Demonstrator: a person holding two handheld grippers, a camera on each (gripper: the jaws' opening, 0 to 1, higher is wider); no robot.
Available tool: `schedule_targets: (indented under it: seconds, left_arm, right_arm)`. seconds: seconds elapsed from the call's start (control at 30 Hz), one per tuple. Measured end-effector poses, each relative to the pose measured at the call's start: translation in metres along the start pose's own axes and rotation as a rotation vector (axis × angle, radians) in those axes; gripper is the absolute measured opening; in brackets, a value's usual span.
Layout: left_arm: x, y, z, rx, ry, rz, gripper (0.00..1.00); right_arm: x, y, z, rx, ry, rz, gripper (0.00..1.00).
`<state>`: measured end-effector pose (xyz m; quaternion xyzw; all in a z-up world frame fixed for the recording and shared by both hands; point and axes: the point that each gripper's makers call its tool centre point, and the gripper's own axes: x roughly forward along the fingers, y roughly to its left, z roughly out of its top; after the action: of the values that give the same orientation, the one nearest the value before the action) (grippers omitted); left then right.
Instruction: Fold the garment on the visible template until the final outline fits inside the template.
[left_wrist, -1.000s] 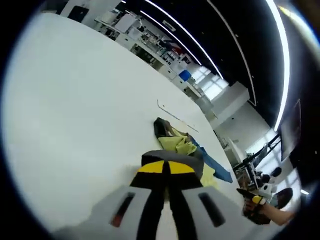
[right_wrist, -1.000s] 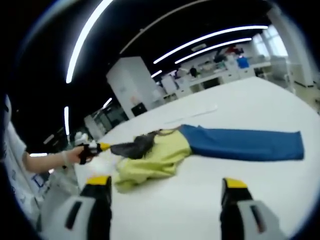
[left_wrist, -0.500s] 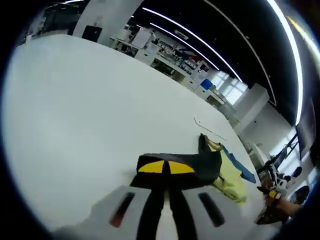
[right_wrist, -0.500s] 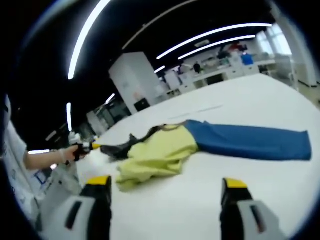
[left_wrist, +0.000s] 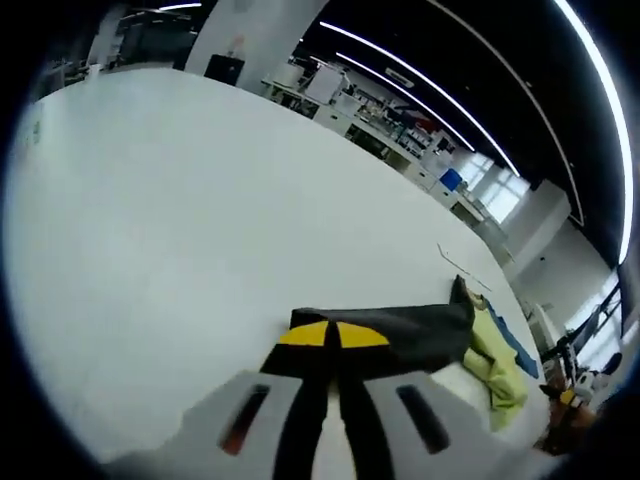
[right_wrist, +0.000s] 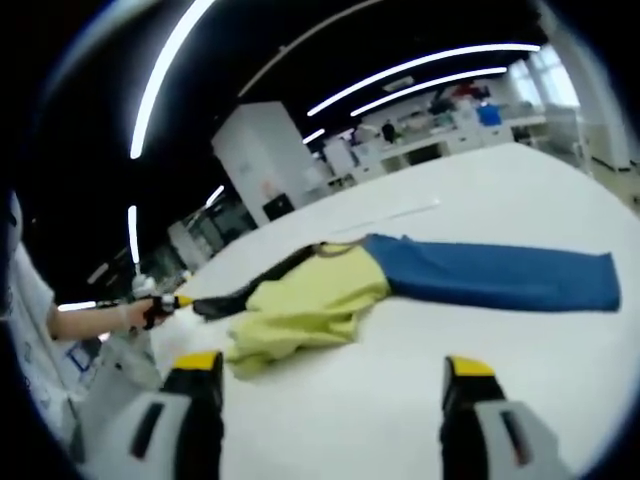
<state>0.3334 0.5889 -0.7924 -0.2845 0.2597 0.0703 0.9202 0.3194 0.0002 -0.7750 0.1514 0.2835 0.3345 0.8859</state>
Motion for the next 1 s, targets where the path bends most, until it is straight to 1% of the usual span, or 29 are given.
schedule_targets:
  seconds: [0.03,0.1,0.17,0.2,0.23,0.4,0.5,0.6,0.67,0.77,0.83,0.87,0.9,0.97,1.0]
  left_arm:
    - [-0.001,0.001,-0.001,-0.009,-0.003,0.009,0.00]
    - [0.002,0.011,0.004,-0.016,-0.007,0.015,0.00]
    - [0.007,0.012,0.002,-0.002,-0.001,0.031,0.00]
    - [0.012,0.021,0.008,-0.009,0.000,0.044,0.00]
    - [0.014,0.025,0.012,-0.012,-0.004,0.046,0.00]
    - [0.016,0.032,0.023,0.016,-0.003,0.070,0.00]
    - [0.026,0.040,0.033,0.028,0.000,0.082,0.00]
    - [0.029,0.043,0.041,0.043,0.007,0.095,0.00]
    - [0.032,0.046,0.045,0.073,0.017,0.100,0.00]
    - [0.039,0.056,0.053,0.062,0.023,0.121,0.00]
    - [0.039,0.057,0.052,0.082,0.036,0.132,0.00]
    - [0.038,0.065,0.048,0.098,0.074,0.165,0.00]
    - [0.039,0.069,0.046,0.098,0.095,0.181,0.00]
    - [0.035,0.069,0.040,0.073,0.111,0.187,0.00]
    - [0.036,0.068,0.037,0.078,0.119,0.185,0.00]
  right_arm:
    - [0.000,-0.001,0.000,0.001,0.001,-0.002,0.90]
    - [0.000,-0.002,-0.001,0.001,0.003,-0.005,0.90]
    - [0.000,-0.002,-0.002,0.004,0.005,-0.007,0.90]
    - [0.000,-0.002,-0.002,0.004,0.007,-0.008,0.90]
    - [0.000,-0.002,-0.003,0.003,0.008,-0.008,0.90]
    - [-0.002,-0.004,-0.004,0.009,0.011,-0.017,0.90]
    - [-0.002,-0.007,-0.005,0.012,0.016,-0.024,0.90]
    - [-0.002,-0.006,-0.006,0.011,0.023,-0.031,0.90]
    - [-0.002,-0.008,-0.006,0.014,0.026,-0.034,0.90]
    - [-0.001,-0.006,-0.008,0.019,0.031,-0.039,0.91]
    - [0.000,-0.006,-0.009,0.012,0.039,-0.043,0.91]
    - [0.000,-0.006,-0.009,0.011,0.044,-0.045,0.91]
    - [0.001,-0.006,-0.010,0.010,0.047,-0.046,0.91]
    - [0.003,-0.005,-0.011,0.009,0.054,-0.044,0.91]
    - [0.004,-0.005,-0.012,0.006,0.057,-0.043,0.91]
